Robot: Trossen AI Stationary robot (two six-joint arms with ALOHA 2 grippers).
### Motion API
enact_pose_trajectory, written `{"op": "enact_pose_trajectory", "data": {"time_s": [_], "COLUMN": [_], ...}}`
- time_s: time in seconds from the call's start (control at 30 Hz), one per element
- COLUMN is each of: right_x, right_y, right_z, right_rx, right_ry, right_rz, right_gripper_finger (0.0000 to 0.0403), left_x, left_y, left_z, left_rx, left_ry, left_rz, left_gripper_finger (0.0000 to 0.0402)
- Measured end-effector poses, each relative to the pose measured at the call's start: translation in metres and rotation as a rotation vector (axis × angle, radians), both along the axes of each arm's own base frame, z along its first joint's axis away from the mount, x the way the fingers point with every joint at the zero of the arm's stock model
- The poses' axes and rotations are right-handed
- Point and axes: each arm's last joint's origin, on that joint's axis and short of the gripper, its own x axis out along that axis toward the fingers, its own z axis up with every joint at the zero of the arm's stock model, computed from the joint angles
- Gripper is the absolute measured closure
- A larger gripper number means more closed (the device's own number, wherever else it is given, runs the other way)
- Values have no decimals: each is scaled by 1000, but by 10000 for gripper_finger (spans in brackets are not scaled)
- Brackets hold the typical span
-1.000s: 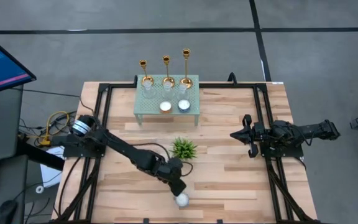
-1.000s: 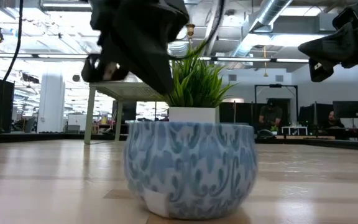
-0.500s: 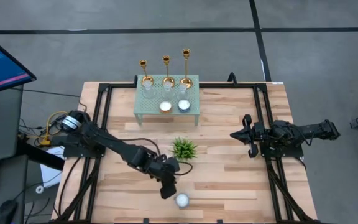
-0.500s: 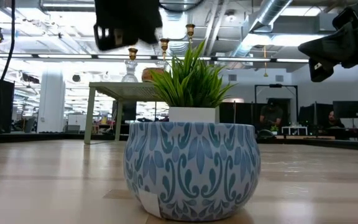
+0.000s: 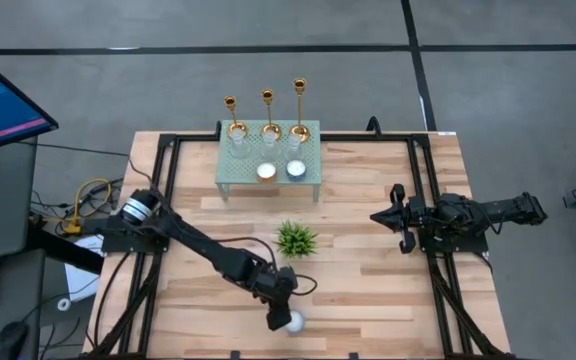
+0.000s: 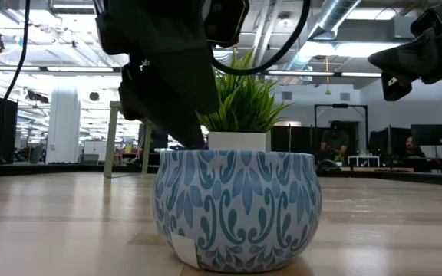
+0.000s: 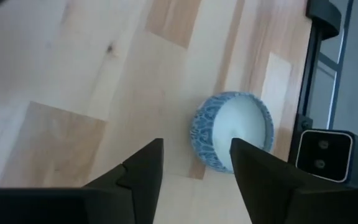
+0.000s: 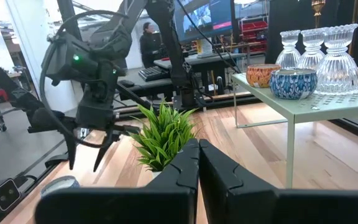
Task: Pick & Place candle stick holders
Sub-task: Put the light blue scented candle on the shelf aligned with the other scented candles
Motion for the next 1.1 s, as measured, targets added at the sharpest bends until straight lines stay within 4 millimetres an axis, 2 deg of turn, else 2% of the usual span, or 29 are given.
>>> {"op": "enact_pose_trajectory", "data": {"time_s": [0.33,0.63,0.8,1.0,1.1], "right_x": [0,0,0,0,0], "right_y": [0,0,0,0,0], "right_z": [0,0,0,0,0], "right_rx": [0,0,0,0,0], "right_ry": [0,0,0,-1,-1], "right_rz": [0,0,0,0,0], "right_gripper_finger": [403,403,403,403,403], "left_x": [7,9,8,8,7], "left_y": [-7,-10,-8,-6,-7], "left_z": [-21,-33,-30,-24,-24], "left_rx": [5,-19,-29,-33,-32], "left_ry": [-9,35,39,30,30], "left_rz": [0,-26,-20,-18,-23], "left_gripper_finger": [218,248,292,388,394]}}
